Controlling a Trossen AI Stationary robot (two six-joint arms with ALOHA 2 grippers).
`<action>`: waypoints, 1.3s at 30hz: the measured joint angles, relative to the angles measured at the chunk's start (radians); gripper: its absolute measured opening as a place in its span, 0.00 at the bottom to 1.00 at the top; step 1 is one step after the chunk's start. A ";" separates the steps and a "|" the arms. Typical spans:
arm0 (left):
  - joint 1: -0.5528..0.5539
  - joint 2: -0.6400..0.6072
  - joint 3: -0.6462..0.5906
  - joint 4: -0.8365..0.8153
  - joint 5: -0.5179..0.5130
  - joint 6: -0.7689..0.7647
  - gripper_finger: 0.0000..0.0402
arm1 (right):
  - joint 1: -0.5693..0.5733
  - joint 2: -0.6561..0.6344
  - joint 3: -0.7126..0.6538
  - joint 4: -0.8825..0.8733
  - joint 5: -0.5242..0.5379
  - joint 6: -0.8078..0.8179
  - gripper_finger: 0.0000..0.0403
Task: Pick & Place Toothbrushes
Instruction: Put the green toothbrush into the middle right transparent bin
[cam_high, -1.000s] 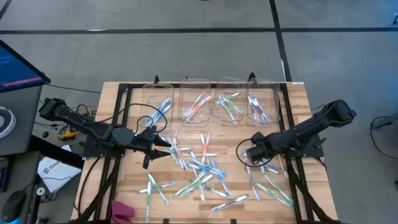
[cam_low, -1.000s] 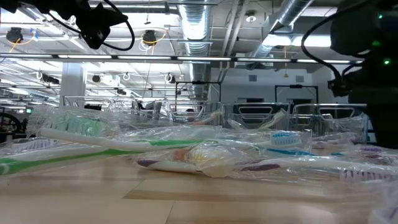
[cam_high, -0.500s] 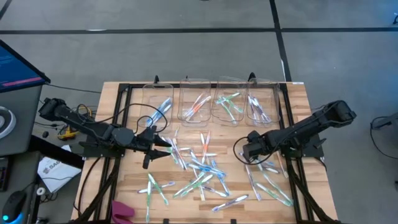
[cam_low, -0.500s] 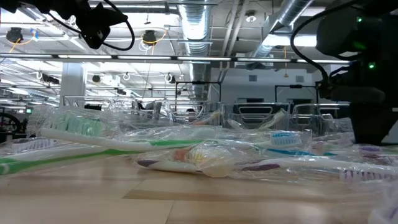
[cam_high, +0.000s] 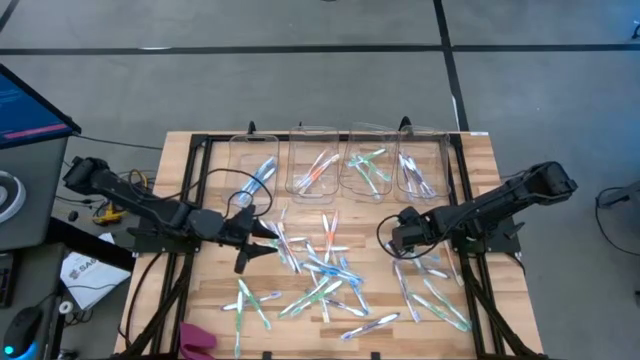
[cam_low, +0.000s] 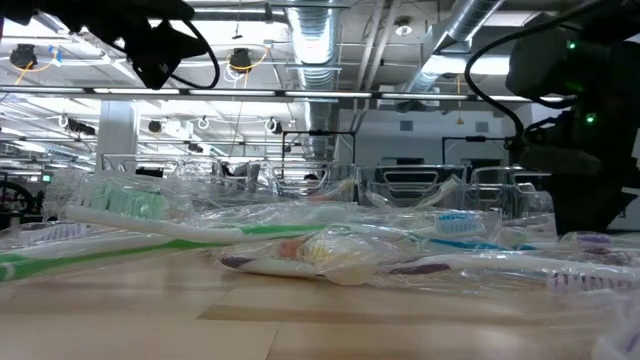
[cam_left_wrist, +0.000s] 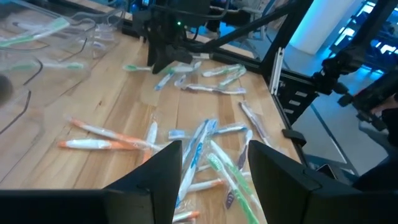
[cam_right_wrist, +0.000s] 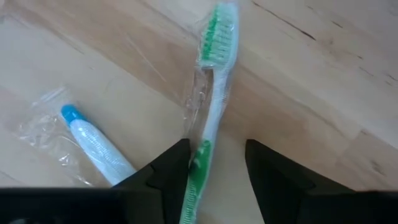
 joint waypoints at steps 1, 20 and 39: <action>0.001 0.006 0.000 0.003 -0.002 0.000 0.44 | 0.000 0.000 0.000 -0.002 0.000 -0.002 0.35; 0.005 0.019 0.000 0.010 -0.003 0.000 0.44 | 0.024 0.013 0.101 -0.016 0.046 -0.158 0.02; 0.005 0.019 0.000 0.013 -0.001 0.063 0.44 | 0.144 0.009 0.285 -0.027 0.182 -0.261 0.01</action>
